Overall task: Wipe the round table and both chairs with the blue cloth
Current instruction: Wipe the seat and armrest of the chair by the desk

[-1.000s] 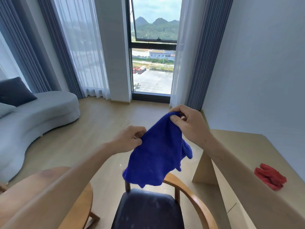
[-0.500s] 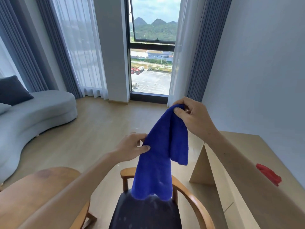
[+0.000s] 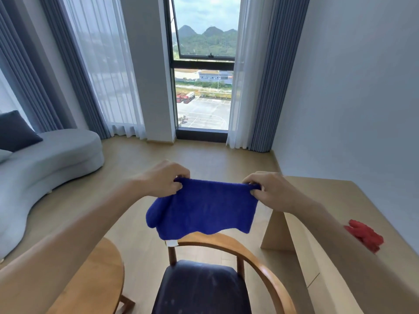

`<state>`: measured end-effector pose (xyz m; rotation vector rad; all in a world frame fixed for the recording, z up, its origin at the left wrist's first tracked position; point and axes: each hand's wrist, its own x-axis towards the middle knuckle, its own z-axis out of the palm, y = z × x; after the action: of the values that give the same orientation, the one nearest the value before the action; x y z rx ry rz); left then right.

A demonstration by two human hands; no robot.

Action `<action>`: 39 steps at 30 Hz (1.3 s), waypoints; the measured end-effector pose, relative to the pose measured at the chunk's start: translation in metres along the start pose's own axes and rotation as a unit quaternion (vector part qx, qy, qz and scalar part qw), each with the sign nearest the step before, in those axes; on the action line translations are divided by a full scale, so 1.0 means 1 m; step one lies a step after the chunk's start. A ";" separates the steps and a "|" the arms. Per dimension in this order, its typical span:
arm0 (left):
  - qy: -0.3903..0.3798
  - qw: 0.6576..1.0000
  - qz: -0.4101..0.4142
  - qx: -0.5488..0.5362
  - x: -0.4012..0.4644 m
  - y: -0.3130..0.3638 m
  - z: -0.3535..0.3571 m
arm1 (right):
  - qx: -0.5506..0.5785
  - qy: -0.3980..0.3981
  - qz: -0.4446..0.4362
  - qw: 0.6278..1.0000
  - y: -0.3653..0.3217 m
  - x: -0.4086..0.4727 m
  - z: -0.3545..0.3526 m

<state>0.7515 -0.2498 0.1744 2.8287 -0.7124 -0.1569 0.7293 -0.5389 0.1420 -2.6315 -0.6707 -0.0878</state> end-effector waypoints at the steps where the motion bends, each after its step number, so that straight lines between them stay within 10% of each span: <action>1: -0.004 1.000 0.010 0.001 0.000 0.000 0.000 | -0.003 -0.002 0.000 1.000 0.000 0.000 0.002; 24: 0.081 0.977 0.195 0.016 -0.002 0.027 0.001 | 0.120 -0.104 -0.025 0.987 -0.004 0.012 0.076; 39: 0.104 0.982 0.149 0.044 -0.003 0.014 0.001 | 0.114 0.112 -0.046 0.986 -0.043 -0.003 0.124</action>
<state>0.7424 -0.2606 0.1773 2.7215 -1.1009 0.2212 0.7011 -0.4547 0.0451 -2.3285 -0.6816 -0.3108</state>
